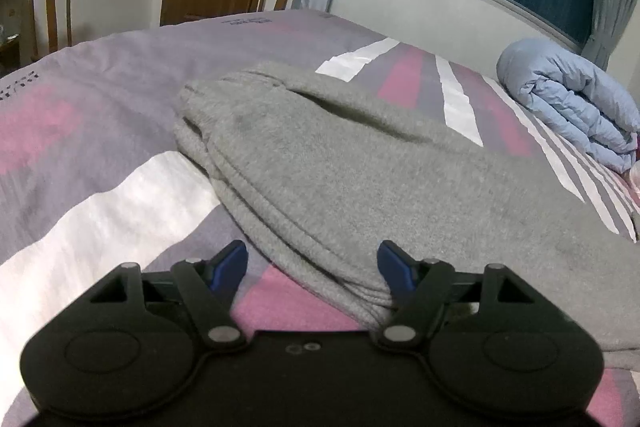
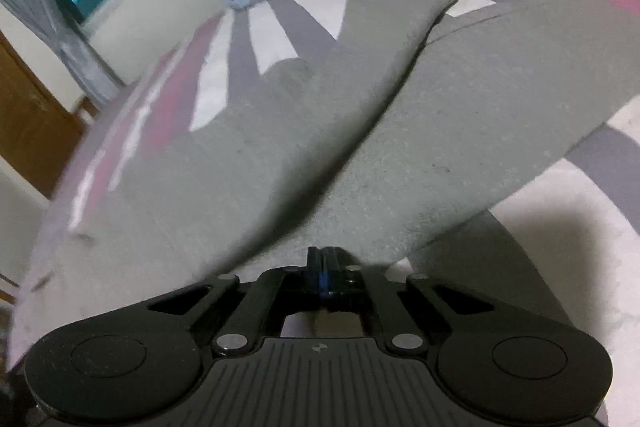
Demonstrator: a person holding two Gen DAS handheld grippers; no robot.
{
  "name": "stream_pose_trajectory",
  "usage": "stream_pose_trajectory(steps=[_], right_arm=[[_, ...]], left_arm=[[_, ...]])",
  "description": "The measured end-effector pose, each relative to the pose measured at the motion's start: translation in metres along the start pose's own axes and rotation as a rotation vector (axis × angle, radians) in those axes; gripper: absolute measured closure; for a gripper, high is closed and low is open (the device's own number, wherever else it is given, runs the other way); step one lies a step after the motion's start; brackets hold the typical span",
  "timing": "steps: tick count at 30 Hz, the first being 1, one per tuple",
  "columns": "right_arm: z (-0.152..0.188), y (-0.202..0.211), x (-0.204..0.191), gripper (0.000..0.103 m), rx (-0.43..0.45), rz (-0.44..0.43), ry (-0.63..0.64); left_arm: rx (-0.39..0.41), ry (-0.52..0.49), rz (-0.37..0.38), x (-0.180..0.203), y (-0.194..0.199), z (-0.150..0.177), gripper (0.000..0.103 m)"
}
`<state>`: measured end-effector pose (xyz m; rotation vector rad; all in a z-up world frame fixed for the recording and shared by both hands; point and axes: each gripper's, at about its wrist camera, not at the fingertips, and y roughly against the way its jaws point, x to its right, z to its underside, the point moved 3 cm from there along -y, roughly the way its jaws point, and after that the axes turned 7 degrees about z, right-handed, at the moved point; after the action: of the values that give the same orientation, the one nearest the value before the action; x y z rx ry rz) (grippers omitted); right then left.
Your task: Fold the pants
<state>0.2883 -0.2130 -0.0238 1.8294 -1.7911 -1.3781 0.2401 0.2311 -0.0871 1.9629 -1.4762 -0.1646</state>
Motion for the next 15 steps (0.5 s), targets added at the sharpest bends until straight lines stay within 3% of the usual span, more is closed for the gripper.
stream_pose_trajectory(steps=[2,4,5,6,8,10,14,15], right_arm=[[-0.008,0.013,0.004,0.098,0.050,-0.005,-0.007],[-0.019,0.022,0.002,0.079,0.105,0.005,0.021],[-0.025,0.023,-0.001,0.049,0.123,0.019,0.045],[-0.031,0.023,-0.005,0.029,0.150,0.030,0.067],[-0.045,0.020,-0.015,0.029,0.187,0.040,0.120],[-0.057,0.008,-0.029,0.029,0.168,0.060,0.173],[-0.062,-0.026,-0.044,0.032,0.135,0.189,0.327],[-0.060,-0.031,-0.041,0.046,0.129,0.220,0.350]], left_arm=[[0.005,0.001,0.000,0.000,0.000,0.001,0.037],[0.008,0.000,0.001,0.000,0.000,0.001,0.037],[0.009,0.002,0.002,0.000,0.000,0.001,0.037],[0.010,0.002,0.002,0.000,0.000,0.001,0.037],[0.012,0.003,0.004,-0.001,0.000,0.002,0.037],[0.013,0.002,0.003,-0.001,0.000,0.002,0.037],[0.013,0.001,0.002,-0.001,0.000,0.001,0.037],[0.012,0.001,0.003,-0.001,0.000,0.001,0.037]])
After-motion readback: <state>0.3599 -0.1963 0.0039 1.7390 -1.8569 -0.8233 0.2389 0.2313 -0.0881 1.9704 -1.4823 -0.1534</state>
